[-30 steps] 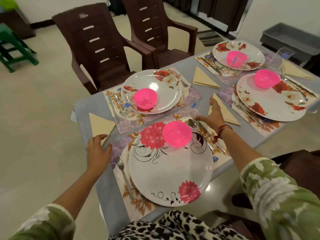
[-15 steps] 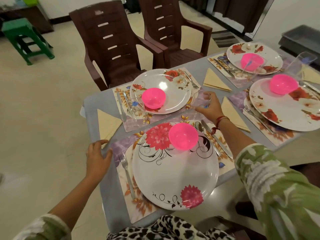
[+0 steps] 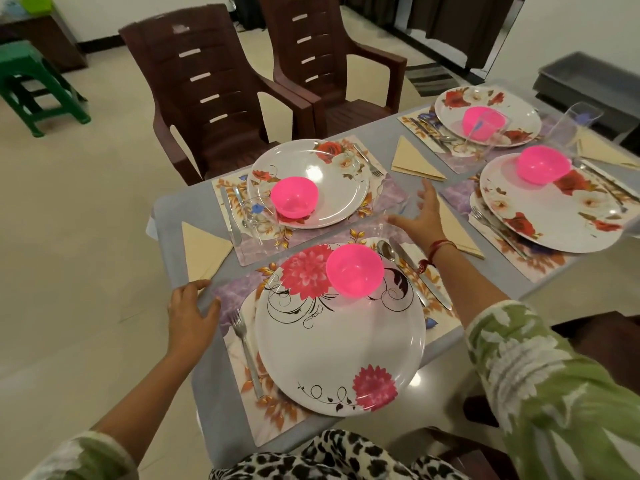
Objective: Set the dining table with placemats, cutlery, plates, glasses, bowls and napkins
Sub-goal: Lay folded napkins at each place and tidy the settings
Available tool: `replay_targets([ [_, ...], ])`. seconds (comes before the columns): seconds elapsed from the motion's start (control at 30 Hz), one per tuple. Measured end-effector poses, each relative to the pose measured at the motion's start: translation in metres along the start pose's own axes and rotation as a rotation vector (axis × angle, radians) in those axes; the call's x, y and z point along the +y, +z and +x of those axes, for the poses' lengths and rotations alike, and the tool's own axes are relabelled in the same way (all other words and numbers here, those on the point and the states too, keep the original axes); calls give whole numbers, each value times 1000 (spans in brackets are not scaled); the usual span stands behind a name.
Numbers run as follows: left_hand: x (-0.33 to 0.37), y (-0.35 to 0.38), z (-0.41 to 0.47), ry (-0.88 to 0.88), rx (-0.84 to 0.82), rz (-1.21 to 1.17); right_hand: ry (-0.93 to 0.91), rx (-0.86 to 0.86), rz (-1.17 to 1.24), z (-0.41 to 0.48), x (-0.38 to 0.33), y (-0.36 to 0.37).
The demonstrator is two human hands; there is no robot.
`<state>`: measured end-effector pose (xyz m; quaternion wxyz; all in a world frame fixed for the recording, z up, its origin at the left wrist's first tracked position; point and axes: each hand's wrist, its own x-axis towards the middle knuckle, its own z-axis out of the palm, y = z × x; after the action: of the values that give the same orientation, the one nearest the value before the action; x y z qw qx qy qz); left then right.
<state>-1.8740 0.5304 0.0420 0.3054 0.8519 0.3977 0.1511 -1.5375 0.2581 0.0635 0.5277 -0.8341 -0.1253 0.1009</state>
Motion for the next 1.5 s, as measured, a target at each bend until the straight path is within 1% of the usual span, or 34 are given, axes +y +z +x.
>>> replay_targets([
  [0.1,5,3,-3,20,3,-34,4,171,91,-43,5,2],
  [0.23,13,6,-9,69,4,-77,41,275,146,-103,13,12],
  [0.4,25,4,-21,155,31,-101,14,277,116,-148,19,17],
  [0.6,38,1,-26,297,16,-120,-17,405,143,-174,5,25],
  [0.67,42,0,-24,312,2,-122,-28,425,170,-183,-3,30],
  [0.83,44,-11,-23,409,-64,-196,-57,526,192,-221,-26,35],
  [0.9,39,-20,-22,462,-79,-222,-85,560,168,-239,-39,42],
  [1.03,14,-47,-20,510,-114,-278,-106,648,115,-278,-64,72],
  [1.17,-25,-79,-24,588,-157,-361,-85,710,99,-317,-84,112],
  [1.27,-58,-98,-27,651,-196,-356,-48,761,76,-352,-95,146],
  [1.33,-69,-99,-35,702,-213,-355,-37,793,96,-372,-99,154],
  [1.5,-88,-109,-74,811,-370,-387,32,933,47,-454,-108,163],
])
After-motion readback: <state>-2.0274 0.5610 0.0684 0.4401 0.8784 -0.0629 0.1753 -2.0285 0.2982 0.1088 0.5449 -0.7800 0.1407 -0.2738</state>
